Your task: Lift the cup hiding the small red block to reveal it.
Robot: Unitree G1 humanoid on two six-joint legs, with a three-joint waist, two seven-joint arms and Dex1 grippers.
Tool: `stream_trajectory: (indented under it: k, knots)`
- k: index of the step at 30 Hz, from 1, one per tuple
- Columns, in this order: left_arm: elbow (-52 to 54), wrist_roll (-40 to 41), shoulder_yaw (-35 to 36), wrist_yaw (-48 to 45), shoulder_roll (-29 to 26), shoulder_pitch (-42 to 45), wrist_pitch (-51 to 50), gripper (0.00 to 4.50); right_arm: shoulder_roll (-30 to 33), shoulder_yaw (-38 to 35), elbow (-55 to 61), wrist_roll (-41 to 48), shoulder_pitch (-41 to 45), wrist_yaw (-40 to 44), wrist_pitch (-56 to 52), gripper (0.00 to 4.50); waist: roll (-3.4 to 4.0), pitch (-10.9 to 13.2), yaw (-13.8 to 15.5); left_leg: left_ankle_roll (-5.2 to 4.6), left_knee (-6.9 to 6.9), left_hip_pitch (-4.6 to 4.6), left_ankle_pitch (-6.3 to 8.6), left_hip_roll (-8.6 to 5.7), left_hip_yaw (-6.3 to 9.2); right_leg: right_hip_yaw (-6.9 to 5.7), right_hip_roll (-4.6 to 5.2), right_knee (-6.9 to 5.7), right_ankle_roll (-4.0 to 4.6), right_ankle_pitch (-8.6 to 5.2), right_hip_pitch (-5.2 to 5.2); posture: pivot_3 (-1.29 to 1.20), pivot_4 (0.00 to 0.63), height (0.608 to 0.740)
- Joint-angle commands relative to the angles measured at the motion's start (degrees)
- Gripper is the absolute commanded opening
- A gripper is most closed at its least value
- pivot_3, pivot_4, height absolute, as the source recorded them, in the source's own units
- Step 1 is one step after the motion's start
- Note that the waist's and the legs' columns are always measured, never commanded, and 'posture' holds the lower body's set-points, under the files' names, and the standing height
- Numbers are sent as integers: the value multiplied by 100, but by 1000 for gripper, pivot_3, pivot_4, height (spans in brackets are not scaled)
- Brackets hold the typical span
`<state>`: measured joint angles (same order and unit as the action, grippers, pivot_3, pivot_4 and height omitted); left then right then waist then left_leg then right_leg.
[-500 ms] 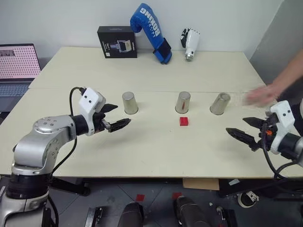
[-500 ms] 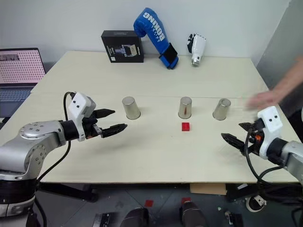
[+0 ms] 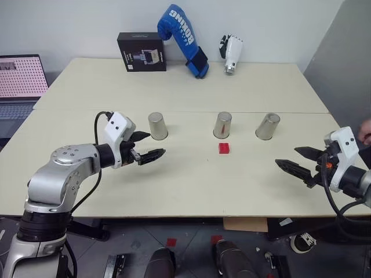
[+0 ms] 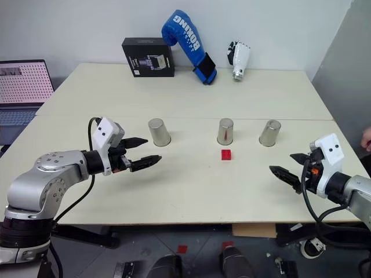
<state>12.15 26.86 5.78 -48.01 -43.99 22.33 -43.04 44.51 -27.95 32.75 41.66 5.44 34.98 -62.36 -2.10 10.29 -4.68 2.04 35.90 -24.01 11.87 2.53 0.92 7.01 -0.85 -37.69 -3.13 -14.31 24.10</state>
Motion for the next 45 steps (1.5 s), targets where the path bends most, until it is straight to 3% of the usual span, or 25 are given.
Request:
stream_trajectory:
  k: [1,45]
  knots:
    - [206,31,55,6,-31,30,90,4500,89,-123,108,122,-2,7,126,4473,0,0,3,0,0,0,0,0,0,1,0,0,0,0,0,0,150,740]
    - [110,-103,-25,-117,-148,101,279,4500,121,-42,15,198,-68,-102,341,4473,0,0,6,0,7,1,0,0,0,0,-1,-8,-5,3,-2,0,150,740]
